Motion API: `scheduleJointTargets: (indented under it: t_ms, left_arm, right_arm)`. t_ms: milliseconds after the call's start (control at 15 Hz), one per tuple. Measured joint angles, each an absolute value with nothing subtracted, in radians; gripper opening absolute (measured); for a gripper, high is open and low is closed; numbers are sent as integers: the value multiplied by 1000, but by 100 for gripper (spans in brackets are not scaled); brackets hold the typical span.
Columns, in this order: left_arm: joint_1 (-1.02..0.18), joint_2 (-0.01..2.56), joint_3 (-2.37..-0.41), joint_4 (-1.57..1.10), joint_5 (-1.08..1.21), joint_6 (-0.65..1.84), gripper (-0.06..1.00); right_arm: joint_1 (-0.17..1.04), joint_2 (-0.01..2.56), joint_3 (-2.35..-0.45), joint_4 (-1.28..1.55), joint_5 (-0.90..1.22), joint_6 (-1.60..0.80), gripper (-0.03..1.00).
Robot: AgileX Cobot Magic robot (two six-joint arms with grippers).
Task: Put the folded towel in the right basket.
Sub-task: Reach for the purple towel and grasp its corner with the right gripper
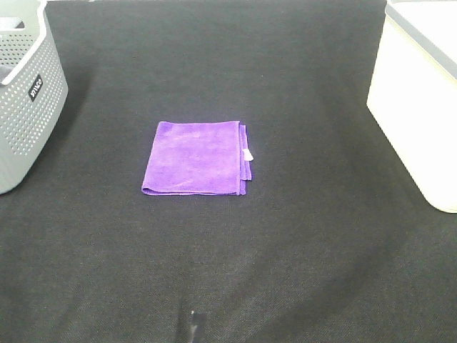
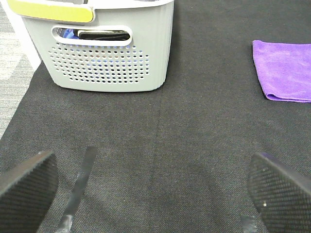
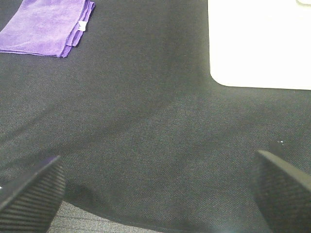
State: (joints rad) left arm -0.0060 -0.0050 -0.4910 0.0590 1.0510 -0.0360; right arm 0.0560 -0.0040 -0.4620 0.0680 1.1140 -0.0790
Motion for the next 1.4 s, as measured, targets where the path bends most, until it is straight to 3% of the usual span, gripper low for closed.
scheduleJointTargets:
  t_ms: [1400]
  left_arm:
    - [-6,-5,-491,59,1051,-36,99]
  right_arm:
    - [68,-4,-462,73,1114,-79,98]
